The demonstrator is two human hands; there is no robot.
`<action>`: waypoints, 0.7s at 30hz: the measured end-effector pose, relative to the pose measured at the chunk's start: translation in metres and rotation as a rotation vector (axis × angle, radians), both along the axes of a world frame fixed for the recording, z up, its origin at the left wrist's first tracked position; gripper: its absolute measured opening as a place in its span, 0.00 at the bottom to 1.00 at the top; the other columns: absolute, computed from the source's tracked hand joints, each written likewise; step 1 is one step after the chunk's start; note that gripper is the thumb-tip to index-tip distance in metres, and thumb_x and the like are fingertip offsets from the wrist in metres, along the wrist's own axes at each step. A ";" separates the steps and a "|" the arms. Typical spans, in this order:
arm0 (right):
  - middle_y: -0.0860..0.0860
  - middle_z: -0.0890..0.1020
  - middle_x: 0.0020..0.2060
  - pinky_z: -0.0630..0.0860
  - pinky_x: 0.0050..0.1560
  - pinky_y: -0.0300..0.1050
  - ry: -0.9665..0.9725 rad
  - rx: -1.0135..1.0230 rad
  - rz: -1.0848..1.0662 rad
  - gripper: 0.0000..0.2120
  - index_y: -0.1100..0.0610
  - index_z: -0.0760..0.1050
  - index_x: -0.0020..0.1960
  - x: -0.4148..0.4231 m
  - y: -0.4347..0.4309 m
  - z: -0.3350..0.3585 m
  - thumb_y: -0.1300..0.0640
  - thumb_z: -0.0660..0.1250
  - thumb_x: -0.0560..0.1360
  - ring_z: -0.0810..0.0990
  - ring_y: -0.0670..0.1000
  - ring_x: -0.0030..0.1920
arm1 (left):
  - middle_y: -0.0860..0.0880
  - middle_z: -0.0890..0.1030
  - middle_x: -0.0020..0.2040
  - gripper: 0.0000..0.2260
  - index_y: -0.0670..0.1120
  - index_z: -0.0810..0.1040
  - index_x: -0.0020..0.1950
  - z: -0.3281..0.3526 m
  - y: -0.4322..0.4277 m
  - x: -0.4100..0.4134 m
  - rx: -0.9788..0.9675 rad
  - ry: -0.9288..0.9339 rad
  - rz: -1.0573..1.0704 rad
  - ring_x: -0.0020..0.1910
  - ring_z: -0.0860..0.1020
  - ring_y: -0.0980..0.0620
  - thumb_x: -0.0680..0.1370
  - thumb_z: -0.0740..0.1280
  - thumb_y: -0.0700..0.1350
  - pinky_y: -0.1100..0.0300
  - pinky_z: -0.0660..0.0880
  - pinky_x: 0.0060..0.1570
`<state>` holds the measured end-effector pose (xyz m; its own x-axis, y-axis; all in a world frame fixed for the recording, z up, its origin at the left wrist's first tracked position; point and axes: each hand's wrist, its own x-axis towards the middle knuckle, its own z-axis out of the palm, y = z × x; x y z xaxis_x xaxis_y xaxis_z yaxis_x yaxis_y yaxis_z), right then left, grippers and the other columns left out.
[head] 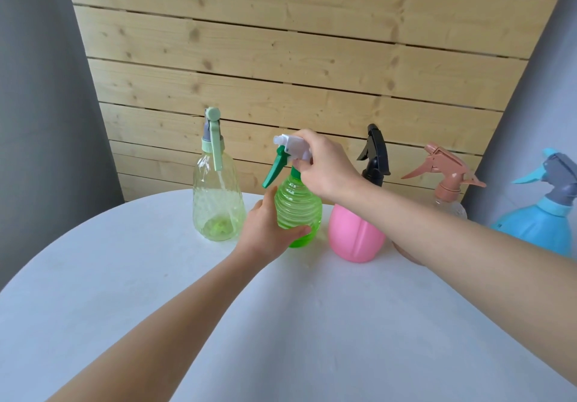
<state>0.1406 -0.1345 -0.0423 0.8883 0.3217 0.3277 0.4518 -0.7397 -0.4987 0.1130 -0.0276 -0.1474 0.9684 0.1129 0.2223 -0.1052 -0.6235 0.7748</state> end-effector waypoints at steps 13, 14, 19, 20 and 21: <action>0.53 0.66 0.73 0.58 0.63 0.36 -0.032 -0.076 0.110 0.24 0.56 0.60 0.76 -0.056 -0.019 0.032 0.63 0.56 0.81 0.64 0.52 0.72 | 0.52 0.79 0.54 0.18 0.47 0.75 0.63 0.047 0.023 -0.068 0.056 -0.027 0.009 0.51 0.79 0.54 0.74 0.72 0.47 0.62 0.73 0.53; 0.53 0.69 0.71 0.60 0.61 0.36 -0.045 -0.055 0.104 0.23 0.56 0.63 0.75 -0.062 -0.018 0.037 0.63 0.56 0.80 0.66 0.52 0.71 | 0.55 0.80 0.49 0.12 0.48 0.78 0.57 0.051 0.031 -0.074 0.066 -0.045 0.061 0.46 0.80 0.55 0.74 0.71 0.46 0.61 0.75 0.50; 0.54 0.74 0.67 0.64 0.67 0.38 -0.049 0.033 0.146 0.20 0.57 0.68 0.71 -0.077 0.004 0.054 0.62 0.60 0.80 0.69 0.50 0.69 | 0.58 0.80 0.42 0.08 0.48 0.75 0.47 0.064 0.070 -0.083 0.071 -0.151 0.348 0.41 0.79 0.55 0.74 0.70 0.50 0.55 0.75 0.44; 0.54 0.73 0.68 0.65 0.67 0.40 -0.034 0.025 0.166 0.20 0.57 0.67 0.71 -0.078 0.014 0.055 0.61 0.60 0.79 0.69 0.50 0.69 | 0.56 0.79 0.46 0.12 0.48 0.74 0.50 0.064 0.078 -0.082 0.059 -0.140 0.377 0.44 0.78 0.53 0.73 0.71 0.52 0.53 0.75 0.46; 0.55 0.73 0.68 0.66 0.67 0.43 -0.014 -0.001 0.181 0.22 0.57 0.65 0.73 -0.078 0.022 0.056 0.59 0.61 0.79 0.69 0.52 0.69 | 0.54 0.77 0.50 0.17 0.47 0.72 0.53 0.063 0.084 -0.080 0.041 -0.106 0.388 0.47 0.77 0.52 0.72 0.72 0.54 0.52 0.75 0.48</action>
